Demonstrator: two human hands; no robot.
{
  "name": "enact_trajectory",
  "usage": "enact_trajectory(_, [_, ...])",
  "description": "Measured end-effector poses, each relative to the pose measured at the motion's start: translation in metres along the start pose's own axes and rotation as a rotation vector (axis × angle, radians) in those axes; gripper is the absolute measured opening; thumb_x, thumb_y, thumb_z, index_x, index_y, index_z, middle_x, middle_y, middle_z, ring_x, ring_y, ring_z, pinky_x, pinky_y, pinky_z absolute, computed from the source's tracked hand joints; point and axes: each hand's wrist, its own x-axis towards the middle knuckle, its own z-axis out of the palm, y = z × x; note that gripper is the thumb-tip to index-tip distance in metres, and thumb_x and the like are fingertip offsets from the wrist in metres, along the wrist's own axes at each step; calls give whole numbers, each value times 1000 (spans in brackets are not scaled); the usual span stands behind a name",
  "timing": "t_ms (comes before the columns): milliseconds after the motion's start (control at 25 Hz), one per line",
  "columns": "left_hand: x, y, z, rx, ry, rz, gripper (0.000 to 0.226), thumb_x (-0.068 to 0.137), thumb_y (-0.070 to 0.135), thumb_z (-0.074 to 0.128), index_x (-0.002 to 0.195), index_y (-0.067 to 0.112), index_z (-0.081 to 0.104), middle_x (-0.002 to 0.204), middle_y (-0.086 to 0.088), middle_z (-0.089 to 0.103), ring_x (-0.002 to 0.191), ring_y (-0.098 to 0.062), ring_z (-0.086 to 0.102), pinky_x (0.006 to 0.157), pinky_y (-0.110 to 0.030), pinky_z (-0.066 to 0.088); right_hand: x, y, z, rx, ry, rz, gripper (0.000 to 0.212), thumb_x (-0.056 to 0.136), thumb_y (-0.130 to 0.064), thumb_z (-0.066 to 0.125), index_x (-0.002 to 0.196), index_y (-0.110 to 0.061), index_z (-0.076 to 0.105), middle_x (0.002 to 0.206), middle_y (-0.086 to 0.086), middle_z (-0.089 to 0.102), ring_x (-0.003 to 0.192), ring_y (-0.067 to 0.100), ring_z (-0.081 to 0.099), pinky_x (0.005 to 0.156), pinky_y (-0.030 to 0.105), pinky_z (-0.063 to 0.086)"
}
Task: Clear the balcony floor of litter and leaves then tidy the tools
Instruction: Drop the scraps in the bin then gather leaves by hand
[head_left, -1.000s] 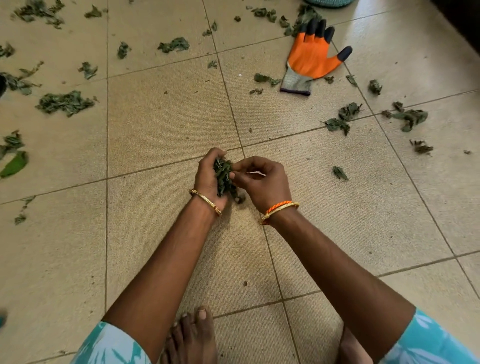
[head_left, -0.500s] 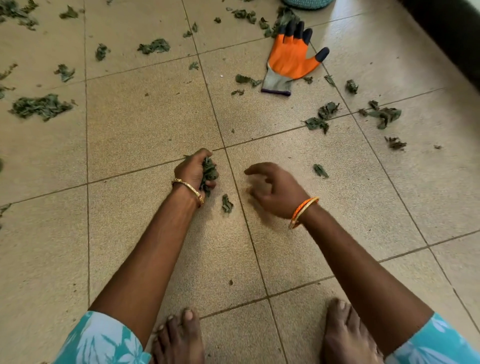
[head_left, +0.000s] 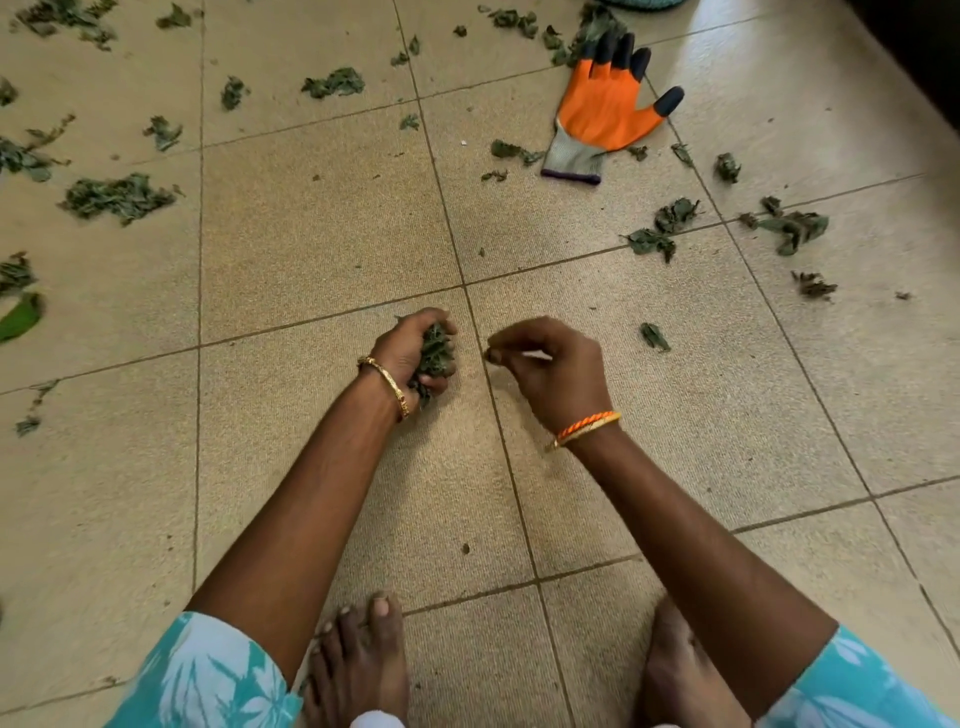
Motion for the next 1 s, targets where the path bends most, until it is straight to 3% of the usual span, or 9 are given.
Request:
enact_trajectory(160, [-11, -8, 23, 124, -187, -41, 30, 93, 41, 53, 84, 13, 54, 59, 0, 51, 35, -7, 45, 30, -9, 24, 9, -16, -2, 66, 34, 34, 43, 74, -1, 74, 110, -14, 55, 79, -1, 62, 68, 10, 67, 61, 17, 53])
enact_trajectory(320, [-13, -11, 35, 200, -308, -32, 41, 88, 48, 56, 102, 11, 67, 69, 1, 57, 43, -6, 48, 30, -11, 27, 3, -2, -7, -97, 130, -28, 33, 77, -7, 72, 104, -19, 58, 70, -6, 66, 74, 13, 62, 70, 23, 49])
enact_trajectory(440, [-12, -8, 44, 155, -427, -56, 33, 84, 41, 58, 99, 13, 66, 67, 5, 61, 46, -5, 49, 30, -12, 30, 3, 1, -18, -250, 136, -47, 25, 82, -9, 66, 104, -20, 61, 75, -11, 65, 85, 15, 53, 72, 8, 35])
enact_trajectory(480, [-11, -7, 48, 154, -425, -55, 27, 85, 37, 59, 97, 12, 64, 69, 5, 61, 46, -6, 50, 31, -13, 31, 3, 3, -24, -254, 127, -54, 23, 84, -7, 62, 104, -19, 62, 81, -7, 67, 88, 14, 54, 73, 8, 37])
enact_trajectory(600, [-2, -6, 56, 201, -332, -35, 14, 86, 22, 64, 91, 9, 65, 73, 0, 59, 47, -11, 52, 34, -15, 34, 7, 15, -57, -144, 228, 66, 29, 85, 2, 51, 106, -13, 63, 104, 3, 66, 97, 14, 59, 84, 27, 49])
enact_trajectory(720, [7, -6, 58, 213, -238, -34, 13, 85, 24, 67, 83, 11, 64, 68, 0, 57, 44, -12, 50, 34, -14, 34, 12, 46, -86, -468, 177, 229, 30, 85, -4, 56, 114, -8, 63, 122, 14, 53, 110, 28, 51, 96, 32, 41])
enact_trajectory(840, [13, -4, 66, 238, -146, -15, 22, 81, 32, 72, 74, 16, 57, 64, 0, 55, 43, -13, 49, 34, -14, 31, 1, 64, -83, -584, 189, 160, 20, 84, -1, 59, 101, -1, 70, 108, 18, 57, 101, 34, 52, 83, 26, 36])
enact_trajectory(1000, [14, -1, 70, 316, -109, 39, 28, 79, 39, 73, 74, 16, 58, 66, 0, 56, 48, -16, 49, 35, -16, 31, 5, 51, -78, -292, 346, 177, 19, 79, 4, 61, 85, -9, 74, 89, 8, 69, 82, 21, 65, 78, 24, 50])
